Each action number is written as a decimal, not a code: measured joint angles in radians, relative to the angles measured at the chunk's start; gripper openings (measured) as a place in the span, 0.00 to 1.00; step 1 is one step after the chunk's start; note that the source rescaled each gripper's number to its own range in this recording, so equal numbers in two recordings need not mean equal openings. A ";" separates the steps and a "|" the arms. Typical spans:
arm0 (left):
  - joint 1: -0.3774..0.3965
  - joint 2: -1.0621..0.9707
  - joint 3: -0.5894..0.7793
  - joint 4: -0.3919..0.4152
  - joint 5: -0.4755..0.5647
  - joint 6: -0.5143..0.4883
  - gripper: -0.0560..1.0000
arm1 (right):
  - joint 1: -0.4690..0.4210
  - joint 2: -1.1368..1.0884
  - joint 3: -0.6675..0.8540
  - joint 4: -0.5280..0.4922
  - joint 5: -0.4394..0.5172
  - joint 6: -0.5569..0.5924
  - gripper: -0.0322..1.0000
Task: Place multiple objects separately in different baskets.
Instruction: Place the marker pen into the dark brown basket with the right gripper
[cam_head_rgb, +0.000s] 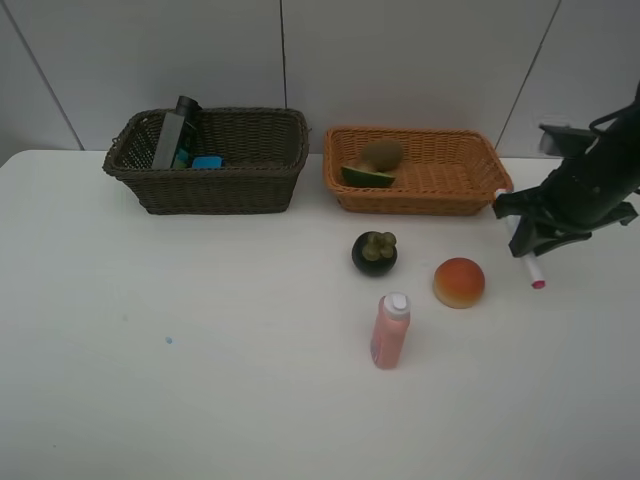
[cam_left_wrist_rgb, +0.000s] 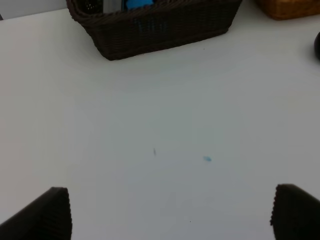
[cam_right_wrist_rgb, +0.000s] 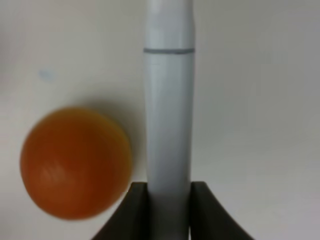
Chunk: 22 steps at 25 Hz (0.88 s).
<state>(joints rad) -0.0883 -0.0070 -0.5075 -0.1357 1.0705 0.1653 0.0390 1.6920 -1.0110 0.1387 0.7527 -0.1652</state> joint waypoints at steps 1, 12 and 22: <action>0.000 0.000 0.000 0.000 0.000 0.000 1.00 | 0.000 0.005 -0.033 -0.004 0.000 0.000 0.03; 0.000 0.000 0.000 0.000 0.000 0.000 1.00 | 0.000 0.278 -0.469 -0.007 -0.050 0.000 0.03; 0.000 0.000 0.000 0.000 0.000 0.000 1.00 | 0.000 0.428 -0.601 -0.008 -0.125 0.000 0.03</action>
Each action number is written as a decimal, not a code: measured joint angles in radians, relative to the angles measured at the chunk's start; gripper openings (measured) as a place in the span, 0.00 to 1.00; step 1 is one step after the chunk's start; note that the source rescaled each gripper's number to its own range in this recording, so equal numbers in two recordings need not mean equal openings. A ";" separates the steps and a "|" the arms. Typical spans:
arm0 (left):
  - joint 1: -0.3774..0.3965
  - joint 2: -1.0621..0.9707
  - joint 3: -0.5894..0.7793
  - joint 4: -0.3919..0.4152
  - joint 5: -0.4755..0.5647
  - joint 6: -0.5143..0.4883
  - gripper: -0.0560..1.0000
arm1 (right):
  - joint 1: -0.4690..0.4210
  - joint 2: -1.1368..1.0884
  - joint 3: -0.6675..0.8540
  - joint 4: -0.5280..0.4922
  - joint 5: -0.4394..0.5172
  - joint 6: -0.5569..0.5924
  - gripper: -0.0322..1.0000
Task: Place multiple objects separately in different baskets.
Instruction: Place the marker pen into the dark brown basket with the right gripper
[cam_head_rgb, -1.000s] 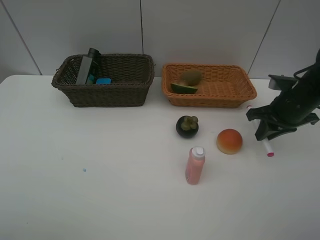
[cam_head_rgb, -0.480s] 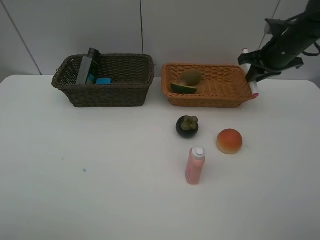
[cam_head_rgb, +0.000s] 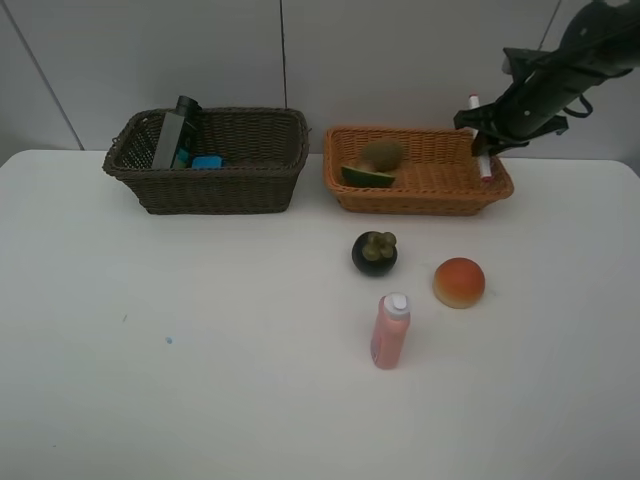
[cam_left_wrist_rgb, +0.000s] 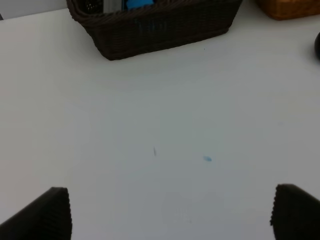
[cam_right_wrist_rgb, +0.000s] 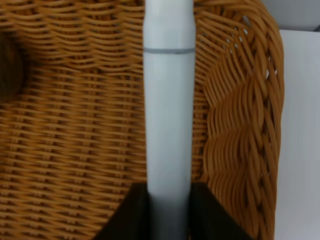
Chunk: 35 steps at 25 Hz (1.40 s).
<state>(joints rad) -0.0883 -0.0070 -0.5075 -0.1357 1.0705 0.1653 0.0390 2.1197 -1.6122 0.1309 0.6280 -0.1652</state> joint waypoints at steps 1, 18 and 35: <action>0.000 0.000 0.000 0.000 0.000 0.000 1.00 | 0.000 0.000 0.000 0.000 0.000 0.000 0.03; 0.000 0.000 0.000 0.000 0.000 0.000 1.00 | 0.354 0.003 -0.102 -0.003 -0.010 -0.048 0.03; 0.000 0.000 0.000 0.000 0.000 0.000 1.00 | 0.567 0.324 -0.543 0.022 -0.054 -0.048 0.21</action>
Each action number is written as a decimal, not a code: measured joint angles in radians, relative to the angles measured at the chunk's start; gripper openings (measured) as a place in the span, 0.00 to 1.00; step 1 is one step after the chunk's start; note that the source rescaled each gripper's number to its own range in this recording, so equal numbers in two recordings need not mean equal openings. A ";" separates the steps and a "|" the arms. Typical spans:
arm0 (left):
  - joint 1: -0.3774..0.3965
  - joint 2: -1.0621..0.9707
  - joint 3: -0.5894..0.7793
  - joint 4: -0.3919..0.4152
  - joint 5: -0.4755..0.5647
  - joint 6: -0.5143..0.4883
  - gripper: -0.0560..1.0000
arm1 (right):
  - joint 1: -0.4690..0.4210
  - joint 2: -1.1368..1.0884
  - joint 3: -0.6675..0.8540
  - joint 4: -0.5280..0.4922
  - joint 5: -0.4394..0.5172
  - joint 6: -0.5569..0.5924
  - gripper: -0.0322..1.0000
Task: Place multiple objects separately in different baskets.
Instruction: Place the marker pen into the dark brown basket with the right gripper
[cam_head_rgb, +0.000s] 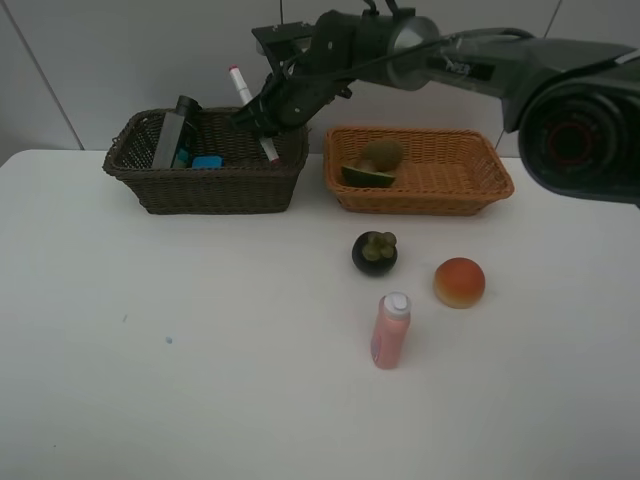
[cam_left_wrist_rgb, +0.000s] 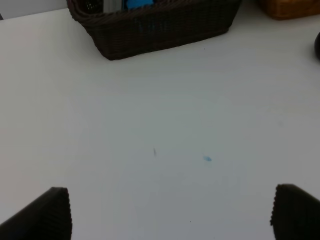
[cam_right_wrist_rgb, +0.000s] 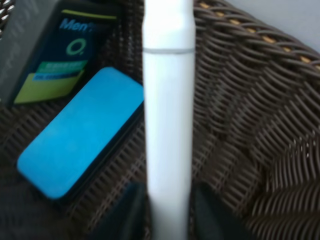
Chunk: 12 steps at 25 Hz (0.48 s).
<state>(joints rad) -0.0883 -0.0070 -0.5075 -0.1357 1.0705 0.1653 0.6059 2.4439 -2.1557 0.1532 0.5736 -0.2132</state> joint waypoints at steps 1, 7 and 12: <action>0.000 0.000 0.000 0.000 0.000 0.000 1.00 | 0.000 0.001 -0.001 0.000 -0.016 0.000 0.37; 0.000 0.000 0.000 0.000 0.000 0.000 1.00 | 0.000 -0.004 -0.006 -0.001 -0.032 0.011 0.96; 0.000 0.000 0.000 0.000 0.000 0.000 1.00 | 0.000 -0.079 -0.006 -0.048 0.157 0.028 0.98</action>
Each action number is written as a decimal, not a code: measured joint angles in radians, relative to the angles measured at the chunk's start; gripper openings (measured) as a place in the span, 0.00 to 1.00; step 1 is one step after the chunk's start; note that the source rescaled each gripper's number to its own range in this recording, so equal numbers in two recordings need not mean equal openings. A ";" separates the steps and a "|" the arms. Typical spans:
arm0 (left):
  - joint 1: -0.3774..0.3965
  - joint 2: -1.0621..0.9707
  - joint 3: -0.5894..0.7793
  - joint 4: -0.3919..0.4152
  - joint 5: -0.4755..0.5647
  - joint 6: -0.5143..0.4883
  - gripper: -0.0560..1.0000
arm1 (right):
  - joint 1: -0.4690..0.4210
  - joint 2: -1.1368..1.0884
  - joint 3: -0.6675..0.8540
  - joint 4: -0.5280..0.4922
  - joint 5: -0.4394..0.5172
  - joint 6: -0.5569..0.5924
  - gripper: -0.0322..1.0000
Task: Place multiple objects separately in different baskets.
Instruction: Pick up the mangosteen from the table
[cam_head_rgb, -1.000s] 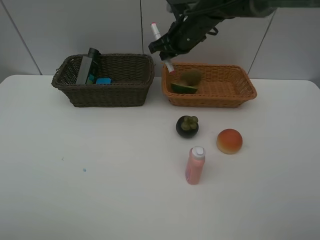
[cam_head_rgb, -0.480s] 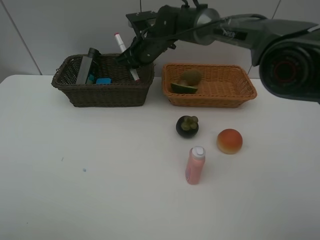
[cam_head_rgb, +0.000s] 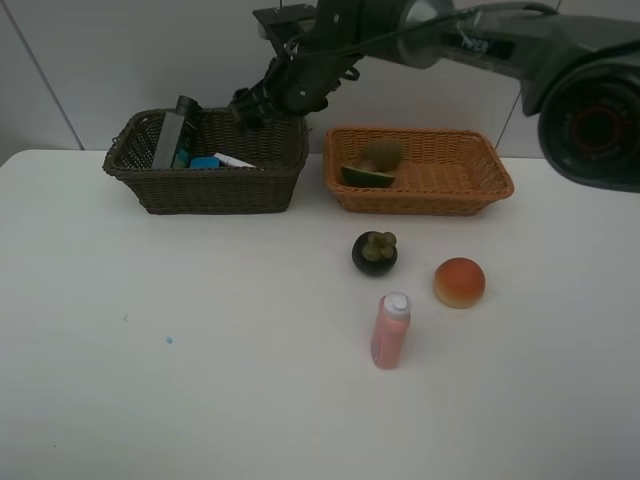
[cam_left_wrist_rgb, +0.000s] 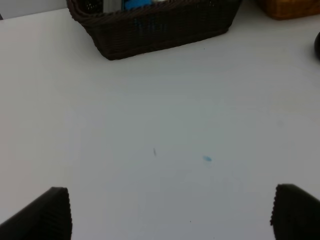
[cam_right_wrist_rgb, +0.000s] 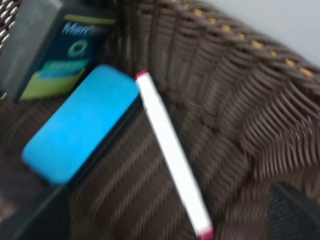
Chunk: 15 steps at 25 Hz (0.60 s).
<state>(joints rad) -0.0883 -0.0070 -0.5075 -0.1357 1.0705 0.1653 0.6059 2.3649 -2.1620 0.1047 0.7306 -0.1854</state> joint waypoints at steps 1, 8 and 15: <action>0.000 0.000 0.000 0.000 0.000 0.000 1.00 | 0.000 -0.029 0.000 -0.007 0.051 0.006 0.98; 0.000 0.000 0.000 0.000 0.000 0.000 1.00 | 0.000 -0.161 0.021 -0.031 0.468 0.050 1.00; 0.000 0.000 0.000 0.000 0.000 0.000 1.00 | 0.000 -0.215 0.213 -0.032 0.486 0.068 1.00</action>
<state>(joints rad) -0.0883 -0.0070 -0.5075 -0.1357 1.0705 0.1653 0.6059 2.1501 -1.9486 0.0723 1.2164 -0.1171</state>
